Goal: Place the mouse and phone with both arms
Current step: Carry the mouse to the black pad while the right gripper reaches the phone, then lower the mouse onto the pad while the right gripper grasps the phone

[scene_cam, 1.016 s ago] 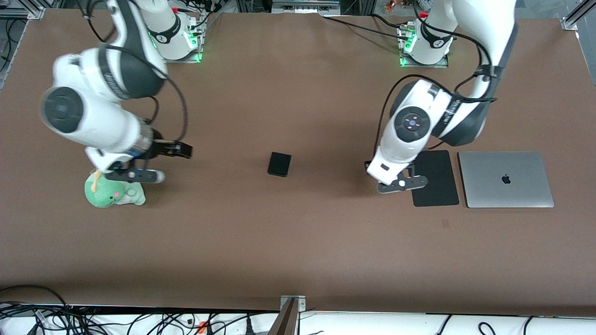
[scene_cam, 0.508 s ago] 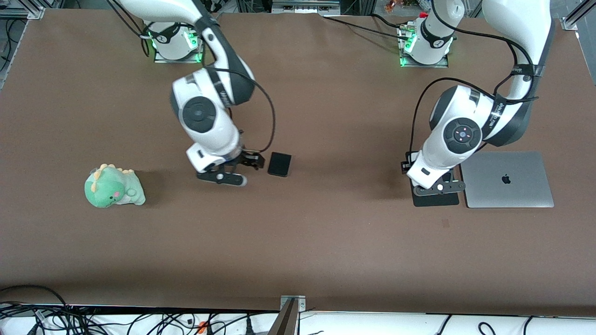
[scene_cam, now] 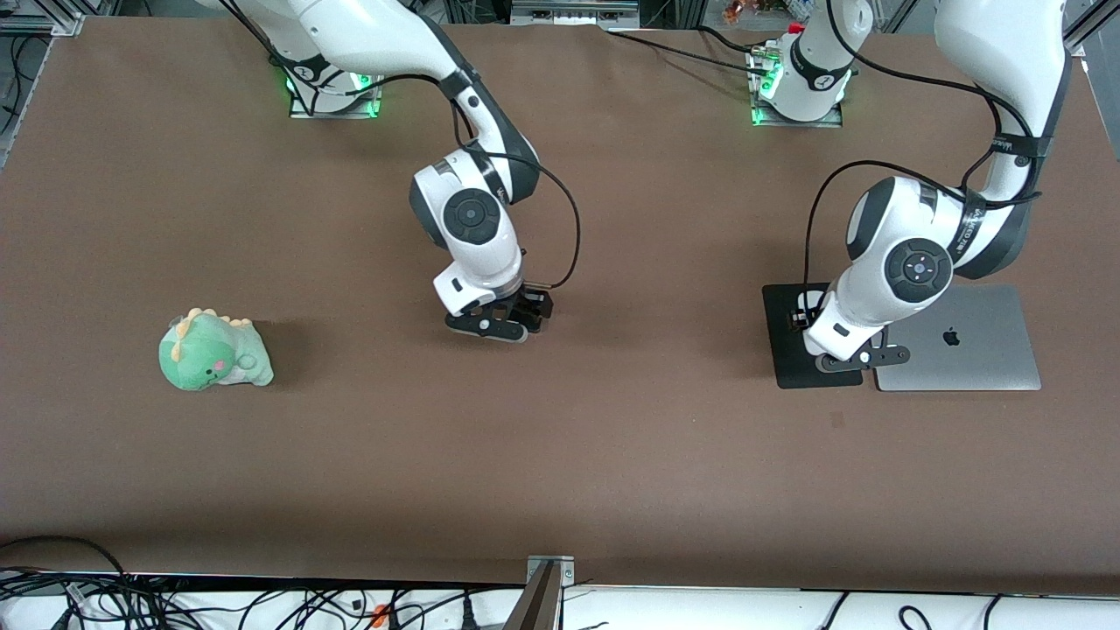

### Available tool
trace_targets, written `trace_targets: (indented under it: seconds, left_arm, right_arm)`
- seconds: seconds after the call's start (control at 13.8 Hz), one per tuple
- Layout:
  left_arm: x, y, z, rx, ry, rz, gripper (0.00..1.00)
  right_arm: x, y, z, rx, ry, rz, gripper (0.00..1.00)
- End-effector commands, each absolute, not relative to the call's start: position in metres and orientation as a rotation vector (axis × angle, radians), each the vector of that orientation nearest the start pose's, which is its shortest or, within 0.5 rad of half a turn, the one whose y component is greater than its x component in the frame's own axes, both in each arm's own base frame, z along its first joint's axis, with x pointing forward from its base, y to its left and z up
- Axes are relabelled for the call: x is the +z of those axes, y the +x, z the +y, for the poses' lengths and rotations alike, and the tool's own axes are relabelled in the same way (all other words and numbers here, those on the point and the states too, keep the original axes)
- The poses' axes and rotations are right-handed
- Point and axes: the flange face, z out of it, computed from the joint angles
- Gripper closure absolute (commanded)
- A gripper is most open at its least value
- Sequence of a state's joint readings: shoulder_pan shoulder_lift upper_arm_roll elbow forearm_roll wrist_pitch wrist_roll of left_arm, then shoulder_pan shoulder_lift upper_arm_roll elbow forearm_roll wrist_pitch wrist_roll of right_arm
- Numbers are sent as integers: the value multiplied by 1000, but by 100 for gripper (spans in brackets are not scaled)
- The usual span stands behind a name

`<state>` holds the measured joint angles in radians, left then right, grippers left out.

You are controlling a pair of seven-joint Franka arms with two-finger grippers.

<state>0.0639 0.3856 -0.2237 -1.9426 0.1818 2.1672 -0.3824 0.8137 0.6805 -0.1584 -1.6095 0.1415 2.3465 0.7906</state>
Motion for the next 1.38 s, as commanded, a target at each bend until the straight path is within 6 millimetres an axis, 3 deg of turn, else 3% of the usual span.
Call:
trace_targets:
  seconds: [0.0,0.29,0.58,0.87,1.02,1.16,1.23,1.31]
  left_arm:
    - [257,580,-65,174,-3050,-128,69]
    - [214,574,-50,146,-3091,-121,70]
    - [193,575,-43,141,-3108,-133,69]
    - [183,574,-36,156,-3110,-150,65]
    - [181,574,-35,160,-3109,-147,61]
    - [177,574,-36,167,-3110,-144,53]
    - [176,574,-36,169,-3110,-146,51]
    - [176,575,-36,167,-3110,-145,48]
  right_arm:
    - [218,537,440,-119,-3061,317,0]
    - [193,525,445,-139,-3057,334,0]
    - [175,512,454,-157,-3062,324,0]
    - [162,507,447,-186,-3055,317,0]
    - [161,507,447,-183,-3058,310,17]
    - [165,510,447,-187,-3057,302,56]
    - [167,510,448,-186,-3057,299,66]
    - [168,511,448,-165,-3070,300,70]
